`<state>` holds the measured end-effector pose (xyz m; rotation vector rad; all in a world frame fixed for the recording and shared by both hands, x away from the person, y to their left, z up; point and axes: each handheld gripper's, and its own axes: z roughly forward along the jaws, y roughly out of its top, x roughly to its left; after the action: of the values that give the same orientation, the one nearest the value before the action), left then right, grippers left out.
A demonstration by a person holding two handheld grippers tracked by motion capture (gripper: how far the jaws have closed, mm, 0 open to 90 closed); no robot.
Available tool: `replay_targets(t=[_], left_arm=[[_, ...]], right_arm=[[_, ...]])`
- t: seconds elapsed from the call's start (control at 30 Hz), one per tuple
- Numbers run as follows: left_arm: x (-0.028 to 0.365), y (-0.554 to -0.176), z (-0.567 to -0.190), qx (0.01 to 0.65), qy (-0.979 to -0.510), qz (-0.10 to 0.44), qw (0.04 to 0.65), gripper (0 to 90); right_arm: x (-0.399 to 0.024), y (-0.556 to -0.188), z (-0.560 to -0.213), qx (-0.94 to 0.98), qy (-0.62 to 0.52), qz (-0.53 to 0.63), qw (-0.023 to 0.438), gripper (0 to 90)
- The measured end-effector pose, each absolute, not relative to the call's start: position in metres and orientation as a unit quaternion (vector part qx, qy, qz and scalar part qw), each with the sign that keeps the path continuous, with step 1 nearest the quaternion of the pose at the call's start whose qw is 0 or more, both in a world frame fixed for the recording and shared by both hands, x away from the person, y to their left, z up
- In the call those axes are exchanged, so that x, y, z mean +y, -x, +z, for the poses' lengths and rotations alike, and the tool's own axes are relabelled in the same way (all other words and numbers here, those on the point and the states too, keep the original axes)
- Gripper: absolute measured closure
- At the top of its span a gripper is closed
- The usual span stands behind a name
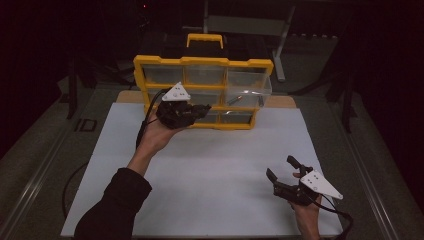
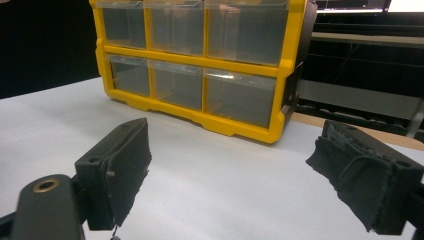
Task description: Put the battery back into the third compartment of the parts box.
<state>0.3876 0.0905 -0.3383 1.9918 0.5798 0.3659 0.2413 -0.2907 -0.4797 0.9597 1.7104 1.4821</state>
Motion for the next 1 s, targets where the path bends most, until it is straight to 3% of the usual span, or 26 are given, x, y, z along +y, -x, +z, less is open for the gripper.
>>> replay_targets(t=[1.0], left_arm=[[0.077,-0.401,-0.301,0.227,-0.803,0.175,0.522,77.7]], right_arm=[[-0.291,-0.241,-0.479,0.655,-0.367,0.569,0.335,13.6]])
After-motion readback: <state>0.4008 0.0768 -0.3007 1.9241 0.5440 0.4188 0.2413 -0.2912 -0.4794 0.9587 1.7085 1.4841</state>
